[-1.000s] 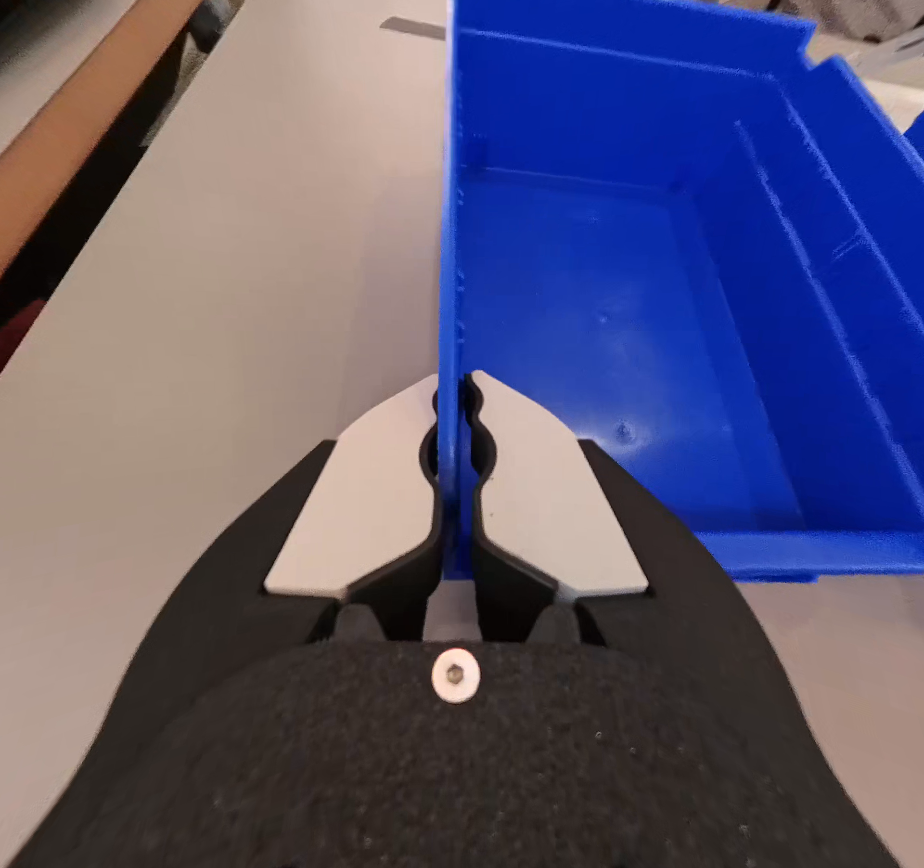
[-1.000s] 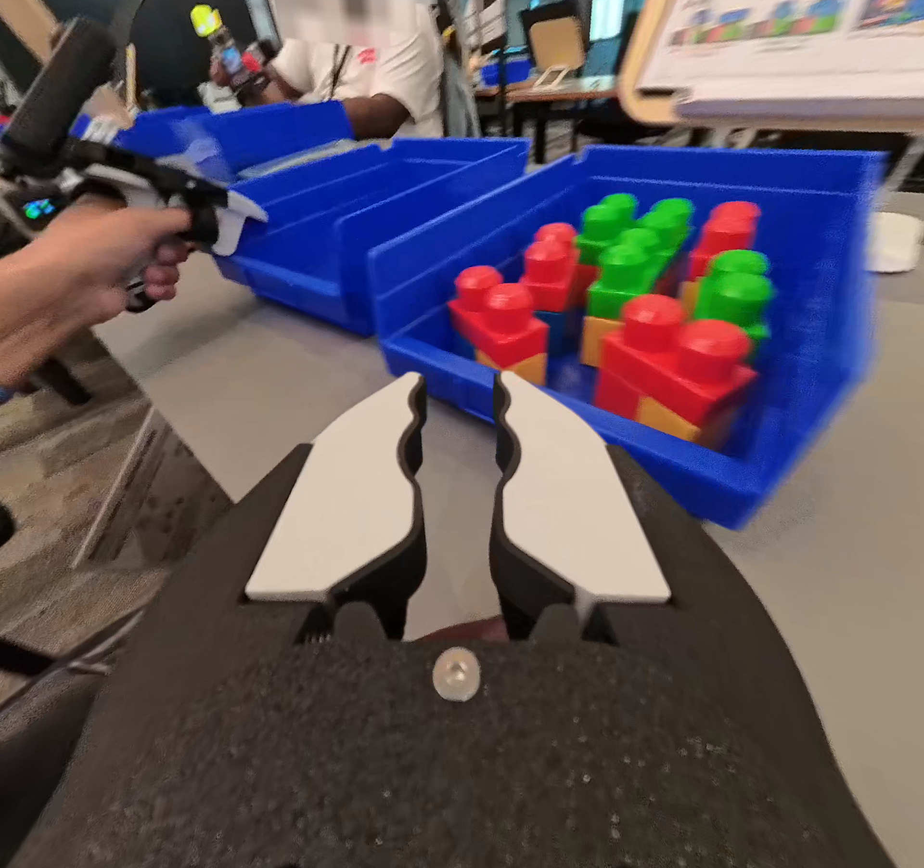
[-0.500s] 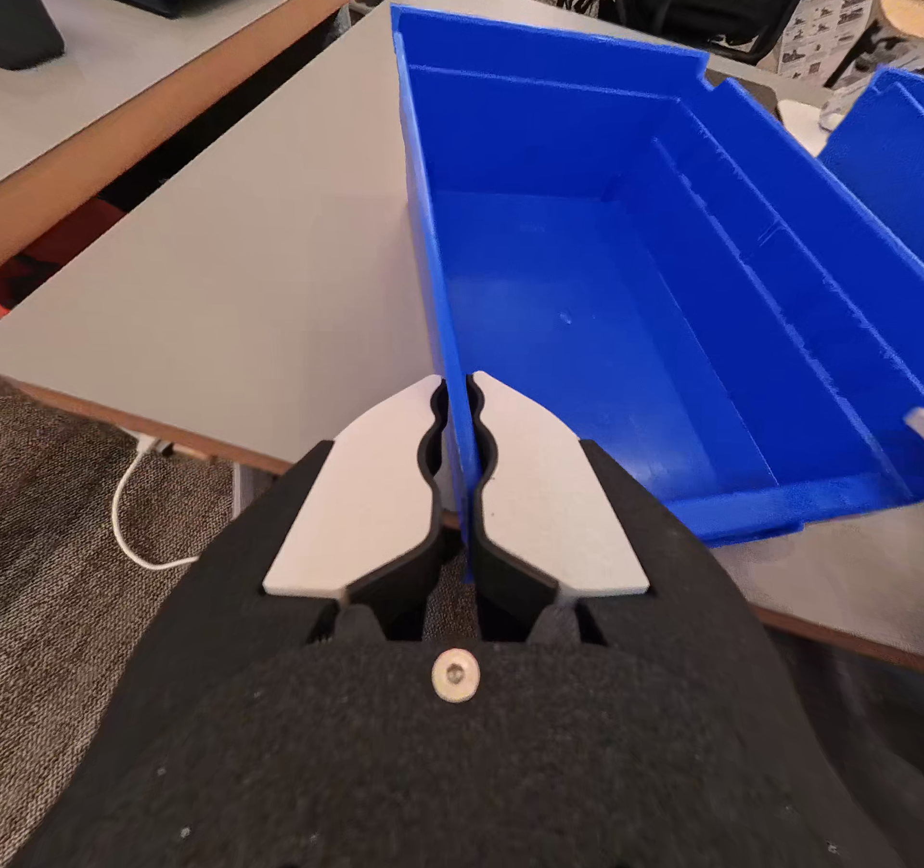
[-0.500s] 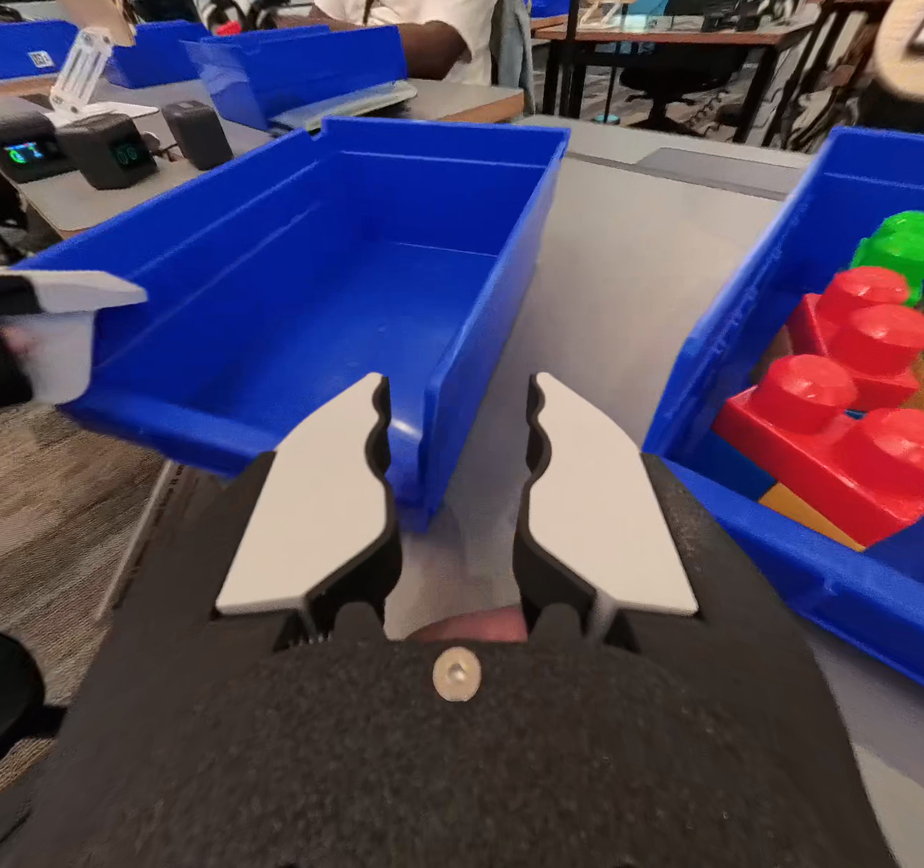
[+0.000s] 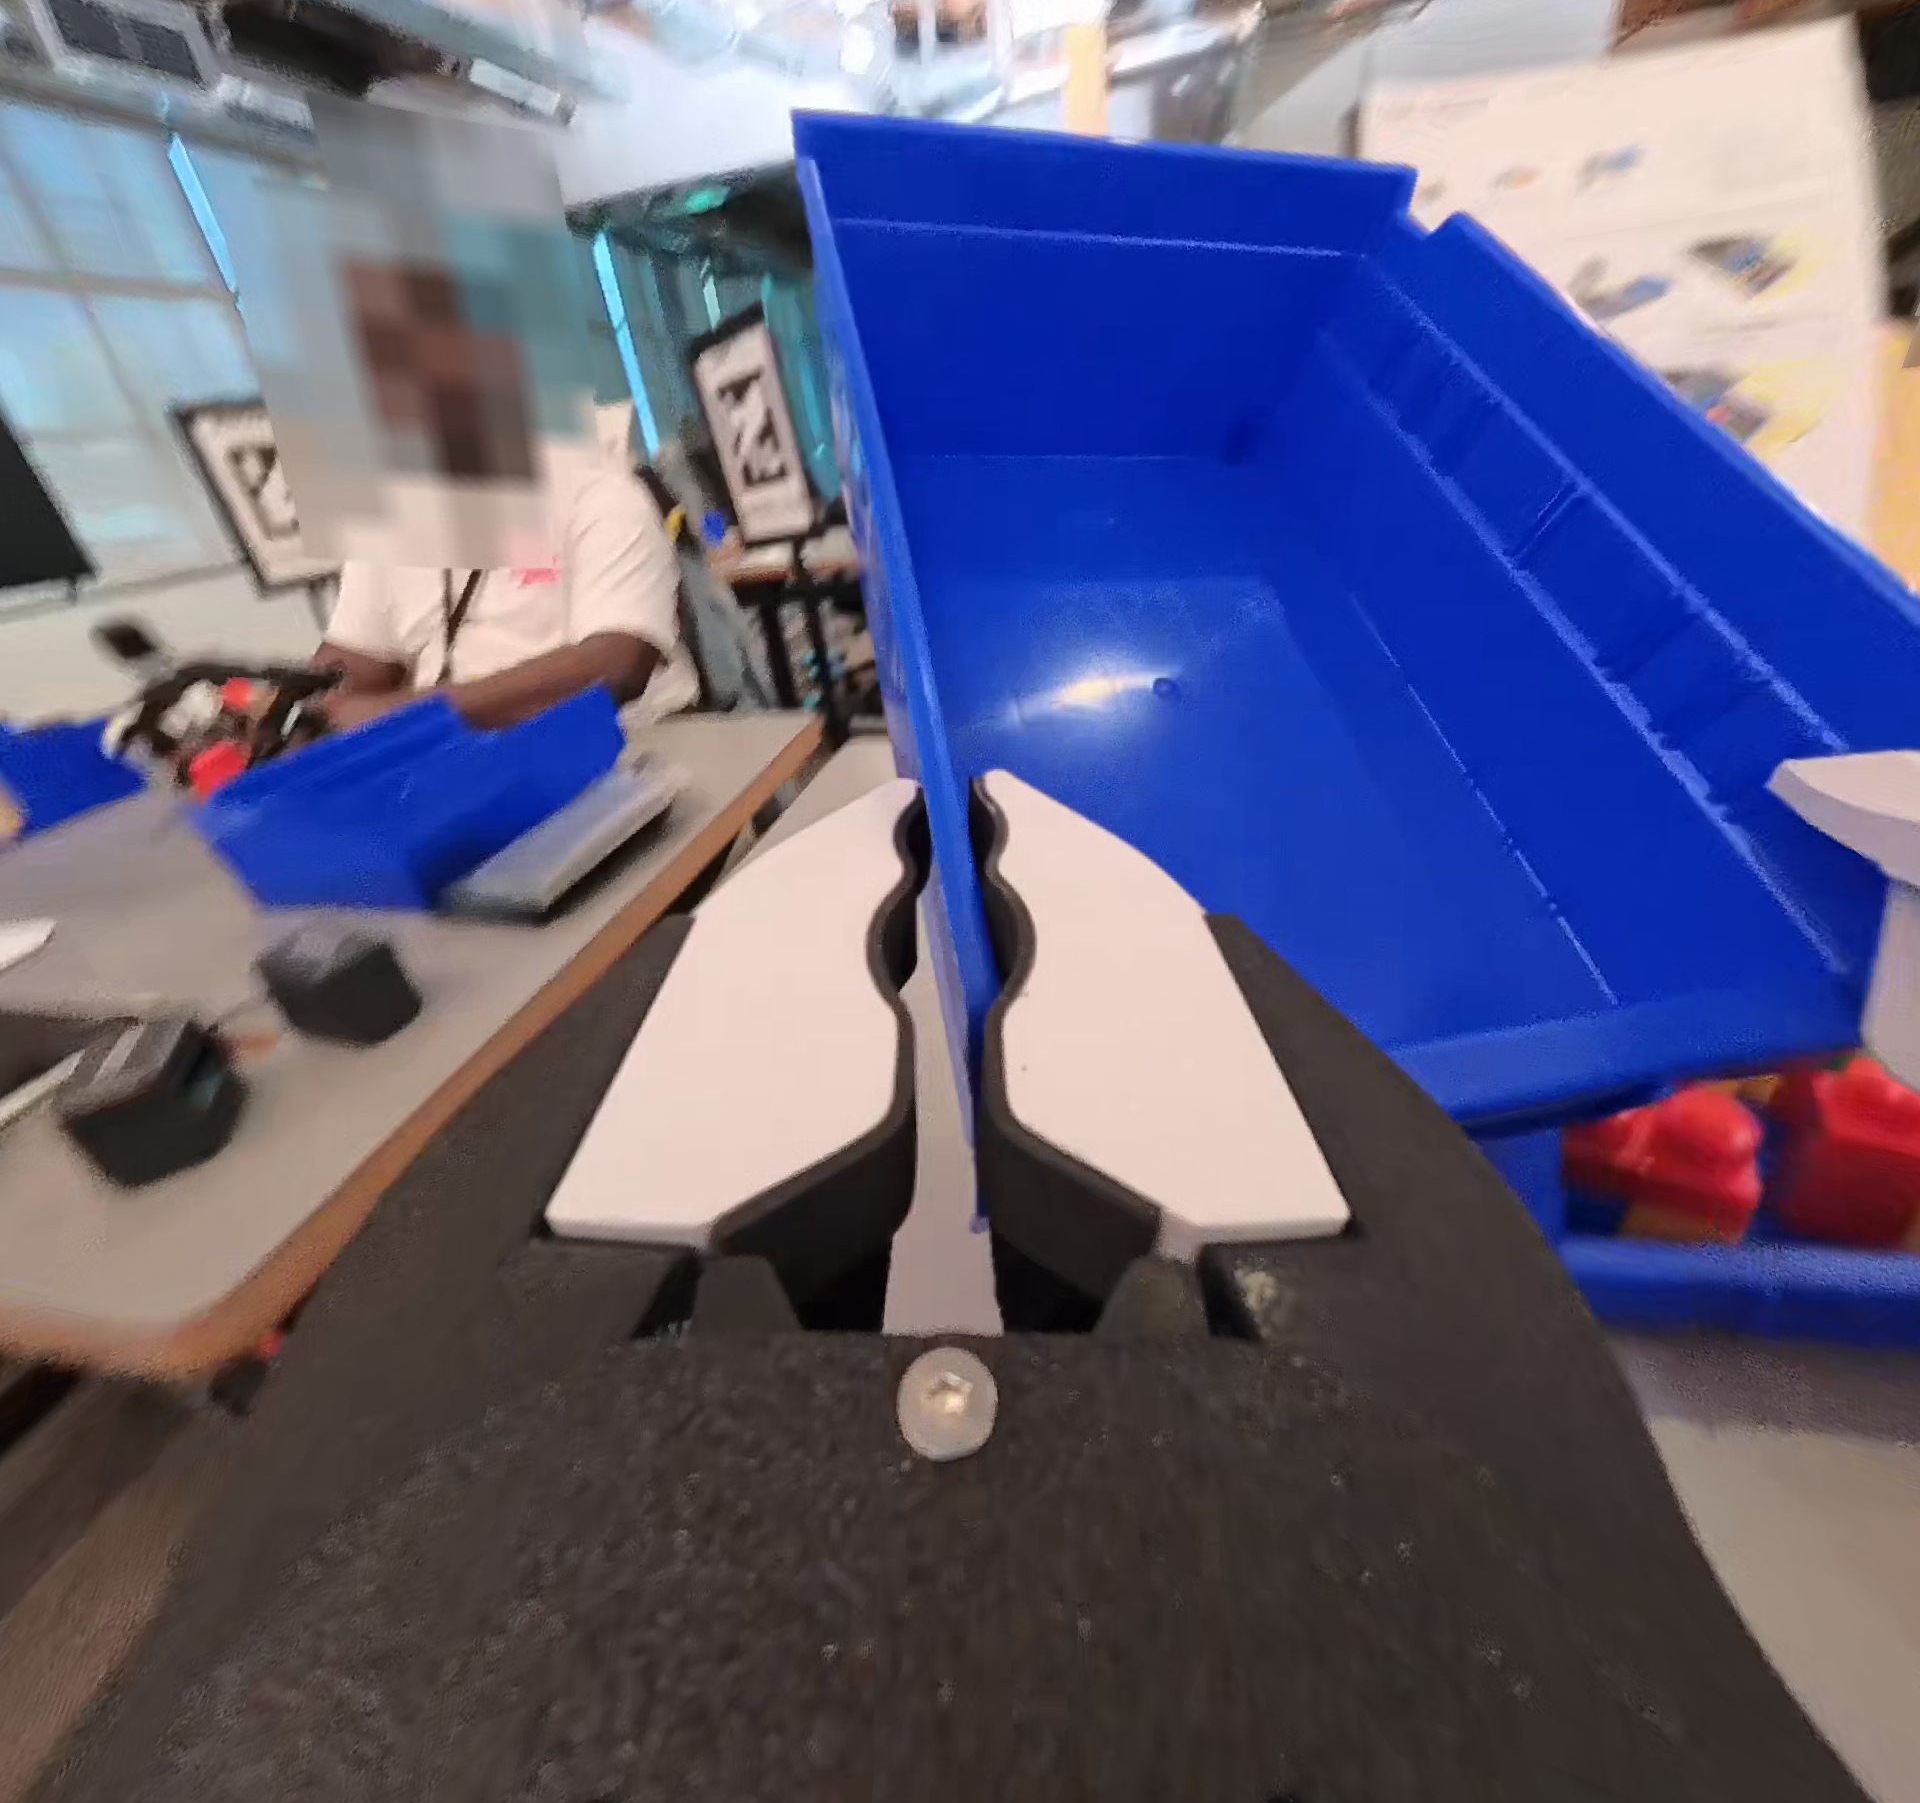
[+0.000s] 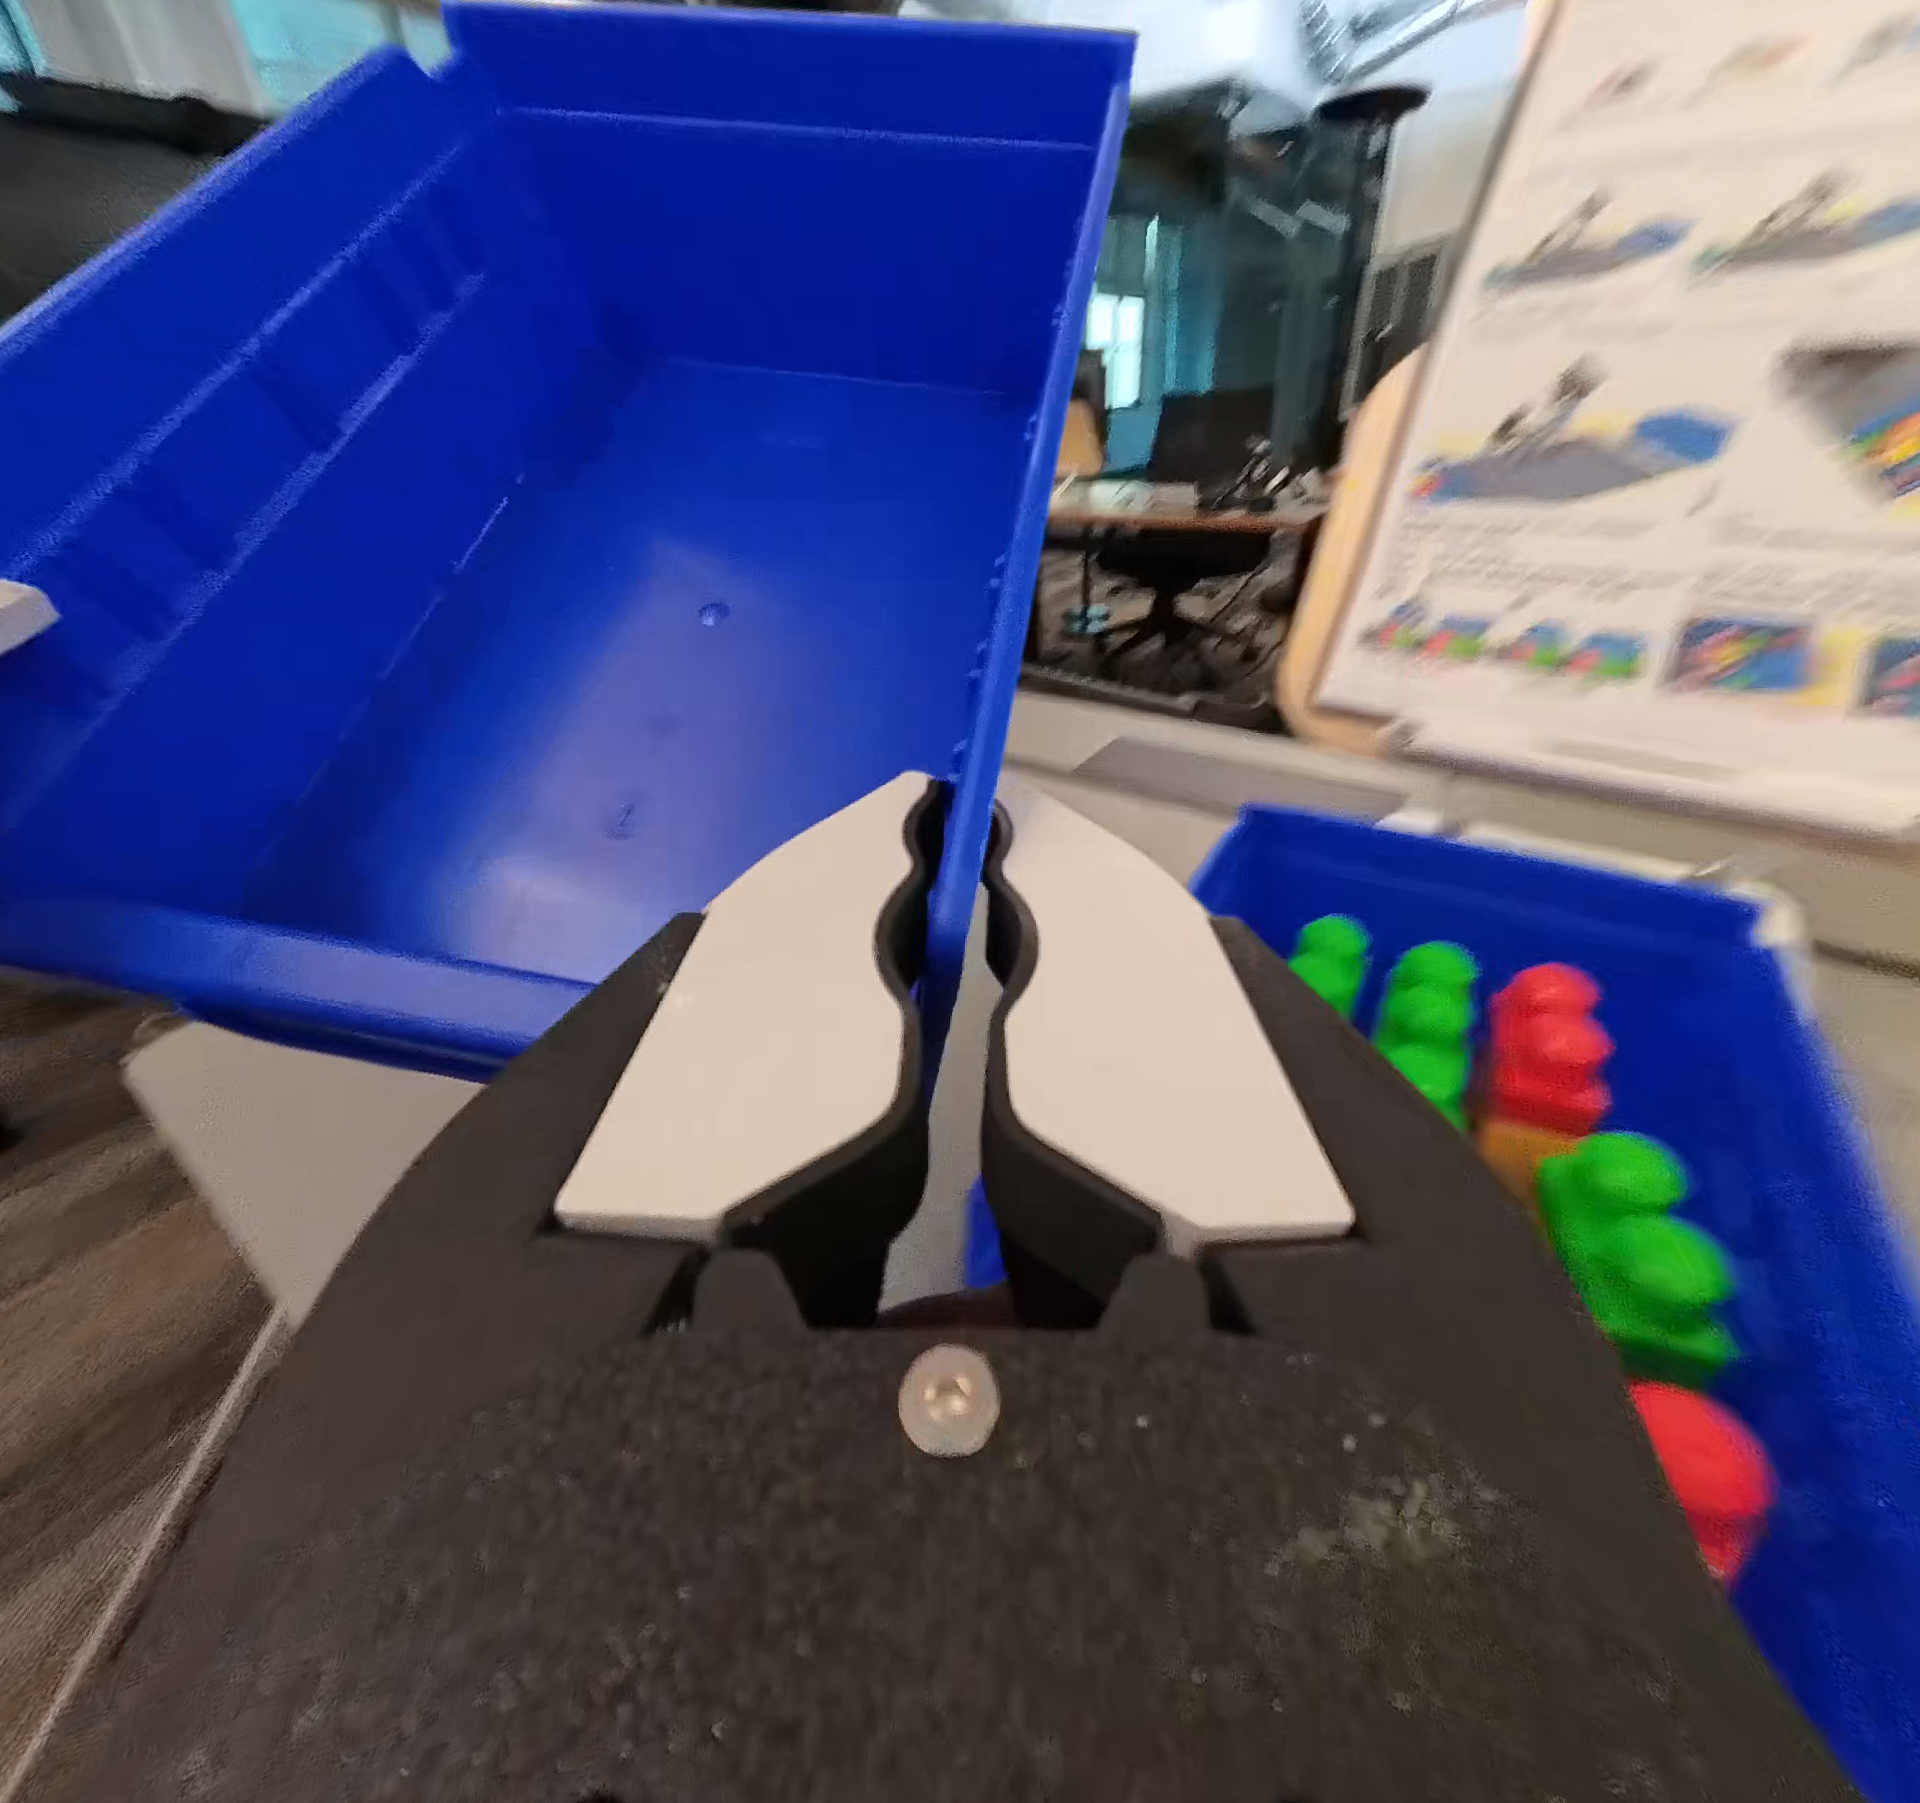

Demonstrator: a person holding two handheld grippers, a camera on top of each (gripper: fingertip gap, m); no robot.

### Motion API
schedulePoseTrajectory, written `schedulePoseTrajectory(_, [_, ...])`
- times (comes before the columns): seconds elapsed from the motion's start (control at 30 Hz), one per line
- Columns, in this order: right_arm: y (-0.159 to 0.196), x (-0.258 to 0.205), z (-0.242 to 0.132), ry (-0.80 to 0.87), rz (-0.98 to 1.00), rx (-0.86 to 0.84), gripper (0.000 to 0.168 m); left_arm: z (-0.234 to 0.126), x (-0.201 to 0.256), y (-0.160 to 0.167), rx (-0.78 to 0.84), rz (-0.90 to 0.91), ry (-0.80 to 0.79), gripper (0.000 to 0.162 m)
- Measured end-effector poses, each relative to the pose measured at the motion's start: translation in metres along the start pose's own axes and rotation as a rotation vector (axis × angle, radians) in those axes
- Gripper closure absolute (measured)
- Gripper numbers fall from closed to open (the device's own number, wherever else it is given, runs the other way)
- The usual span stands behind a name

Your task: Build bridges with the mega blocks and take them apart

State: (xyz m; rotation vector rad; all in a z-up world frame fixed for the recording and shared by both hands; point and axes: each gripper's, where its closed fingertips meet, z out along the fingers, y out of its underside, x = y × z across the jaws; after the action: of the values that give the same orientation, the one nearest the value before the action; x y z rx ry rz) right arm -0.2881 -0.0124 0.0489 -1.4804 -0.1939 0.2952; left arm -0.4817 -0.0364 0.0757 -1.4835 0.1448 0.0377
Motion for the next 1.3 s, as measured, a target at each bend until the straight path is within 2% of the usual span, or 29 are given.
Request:
schedulePoseTrajectory(0.1, [-0.057, 0.060, -0.021, 0.124, -0.040, 0.099, 0.163, 0.028, 0.055, -0.050, 0.084, 0.018, 0.083, 0.157])
schedulePoseTrajectory(0.17, [-0.085, 0.106, -0.042, 0.204, -0.042, 0.142, 0.164, 0.041, 0.101, -0.075, 0.138, -0.035, 0.163, 0.157])
schedulePoseTrajectory(0.27, [-0.112, 0.173, -0.080, 0.335, -0.070, 0.160, 0.163, 0.058, 0.179, -0.094, 0.161, -0.079, 0.277, 0.157])
schedulePoseTrajectory(0.33, [-0.119, 0.218, -0.107, 0.428, -0.091, 0.142, 0.164, 0.068, 0.235, -0.093, 0.137, -0.112, 0.372, 0.157])
schedulePoseTrajectory(0.43, [-0.109, 0.284, -0.146, 0.566, -0.110, 0.070, 0.164, 0.079, 0.320, -0.077, 0.061, -0.150, 0.493, 0.157])
schedulePoseTrajectory(0.57, [-0.070, 0.376, -0.193, 0.707, -0.057, -0.072, 0.163, 0.080, 0.433, -0.036, -0.070, -0.131, 0.613, 0.156])
schedulePoseTrajectory(0.67, [-0.030, 0.437, -0.222, 0.752, 0.028, -0.178, 0.163, 0.074, 0.506, 0.004, -0.177, -0.128, 0.686, 0.155])
schedulePoseTrajectory(0.77, [0.018, 0.480, -0.244, 0.779, 0.115, -0.267, 0.163, 0.067, 0.559, 0.049, -0.292, -0.135, 0.725, 0.154])
schedulePoseTrajectory(0.93, [0.084, 0.515, -0.265, 0.718, 0.242, -0.344, 0.163, 0.051, 0.602, 0.112, -0.456, -0.129, 0.792, 0.149])
schedulePoseTrajectory(1.03, [0.117, 0.529, -0.273, 0.682, 0.284, -0.376, 0.163, 0.042, 0.617, 0.124, -0.447, -0.152, 0.843, 0.139])
schedulePoseTrajectory(1.13, [0.121, 0.532, -0.276, 0.648, 0.358, -0.354, 0.163, 0.034, 0.622, 0.123, -0.450, -0.070, 0.870, 0.133])
schedulePoseTrajectory(1.2, [0.118, 0.533, -0.278, 0.659, 0.334, -0.341, 0.159, 0.028, 0.616, 0.120, -0.470, -0.085, 0.910, 0.115])
schedulePoseTrajectory(1.23, [0.112, 0.534, -0.281, 0.679, 0.315, -0.324, 0.145, 0.023, 0.608, 0.114, -0.471, -0.106, 0.934, 0.109])
schedulePoseTrajectory(1.3, [0.090, 0.535, -0.295, 0.740, 0.270, -0.301, 0.134, 0.012, 0.579, 0.091, -0.423, -0.129, 0.998, 0.108])
